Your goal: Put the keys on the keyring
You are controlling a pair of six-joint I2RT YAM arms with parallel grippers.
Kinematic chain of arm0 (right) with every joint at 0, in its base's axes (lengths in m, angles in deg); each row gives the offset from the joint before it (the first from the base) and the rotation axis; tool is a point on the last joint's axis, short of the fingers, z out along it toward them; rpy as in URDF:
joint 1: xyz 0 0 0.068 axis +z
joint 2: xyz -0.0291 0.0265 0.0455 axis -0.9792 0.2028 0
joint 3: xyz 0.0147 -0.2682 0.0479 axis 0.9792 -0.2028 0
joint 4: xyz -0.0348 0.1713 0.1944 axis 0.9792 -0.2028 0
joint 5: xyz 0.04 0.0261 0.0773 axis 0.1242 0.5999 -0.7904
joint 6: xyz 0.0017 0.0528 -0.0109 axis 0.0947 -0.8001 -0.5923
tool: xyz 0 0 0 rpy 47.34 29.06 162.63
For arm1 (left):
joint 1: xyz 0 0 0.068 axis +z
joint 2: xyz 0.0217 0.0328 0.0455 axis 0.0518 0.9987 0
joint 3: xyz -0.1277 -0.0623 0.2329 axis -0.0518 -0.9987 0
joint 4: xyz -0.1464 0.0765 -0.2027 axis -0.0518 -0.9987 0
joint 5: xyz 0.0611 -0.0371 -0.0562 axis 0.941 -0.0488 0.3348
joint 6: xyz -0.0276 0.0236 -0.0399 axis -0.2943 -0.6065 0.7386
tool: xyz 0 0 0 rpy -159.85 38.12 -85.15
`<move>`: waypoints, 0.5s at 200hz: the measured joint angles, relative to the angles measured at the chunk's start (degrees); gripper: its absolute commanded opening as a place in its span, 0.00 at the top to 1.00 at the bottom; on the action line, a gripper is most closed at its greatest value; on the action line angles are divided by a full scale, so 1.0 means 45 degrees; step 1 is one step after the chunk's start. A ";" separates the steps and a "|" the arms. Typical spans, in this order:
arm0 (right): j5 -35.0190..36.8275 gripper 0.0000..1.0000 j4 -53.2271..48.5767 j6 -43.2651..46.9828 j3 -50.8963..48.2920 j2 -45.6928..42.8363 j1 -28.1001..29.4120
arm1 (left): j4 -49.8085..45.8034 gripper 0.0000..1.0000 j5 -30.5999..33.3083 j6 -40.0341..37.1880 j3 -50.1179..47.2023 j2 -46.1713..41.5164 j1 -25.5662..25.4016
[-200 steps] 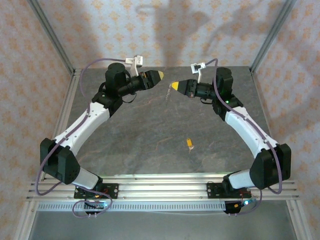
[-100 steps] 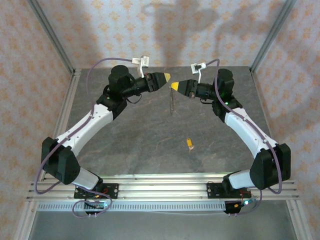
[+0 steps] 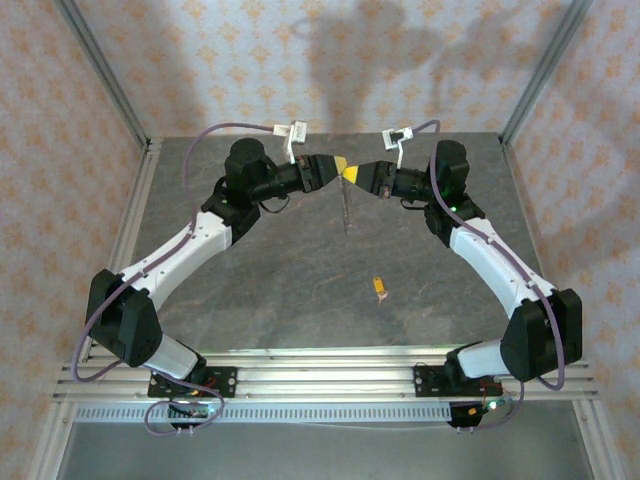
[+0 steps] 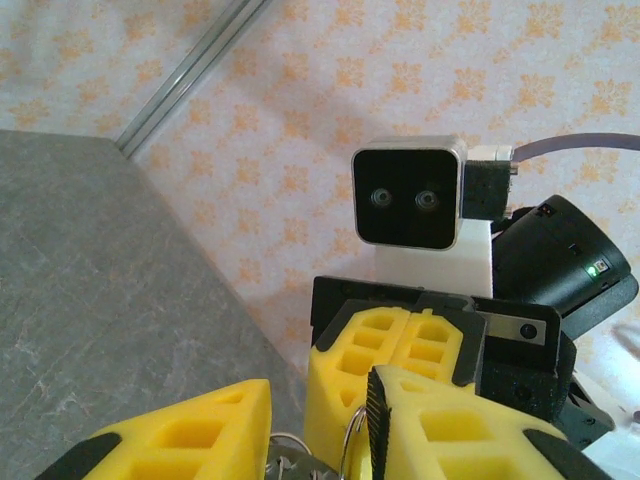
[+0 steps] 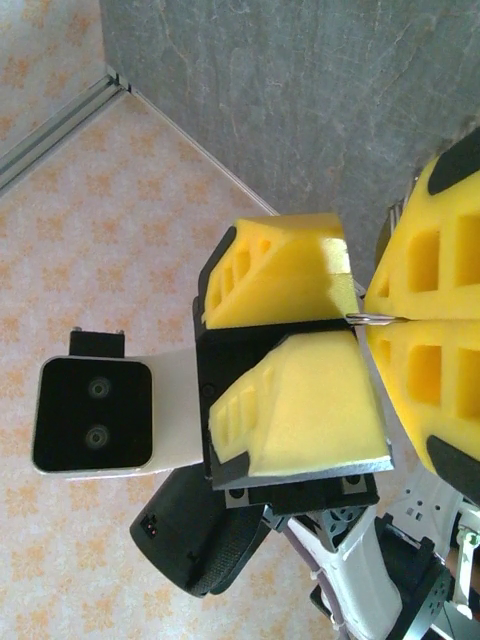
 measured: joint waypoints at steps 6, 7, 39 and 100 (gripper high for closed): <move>0.0000 1.00 0.0000 0.0000 0.0000 0.0000 0.0000 | 0.0112 0.70 -0.0049 0.0019 -0.0058 0.0000 0.0000; 0.0000 1.00 0.0000 0.0000 -0.0005 0.0000 0.0000 | 0.0117 0.71 -0.0053 0.0034 -0.0068 0.0005 0.0000; 0.0000 1.00 0.0087 -0.0092 -0.0049 0.0000 0.0000 | 0.0583 0.77 -0.0214 0.0228 -0.0219 0.0029 0.0000; -0.0010 1.00 0.0918 -0.0534 -0.0452 0.0068 -0.0015 | 0.1001 0.87 -0.0466 0.0155 -0.0325 0.0117 -0.0141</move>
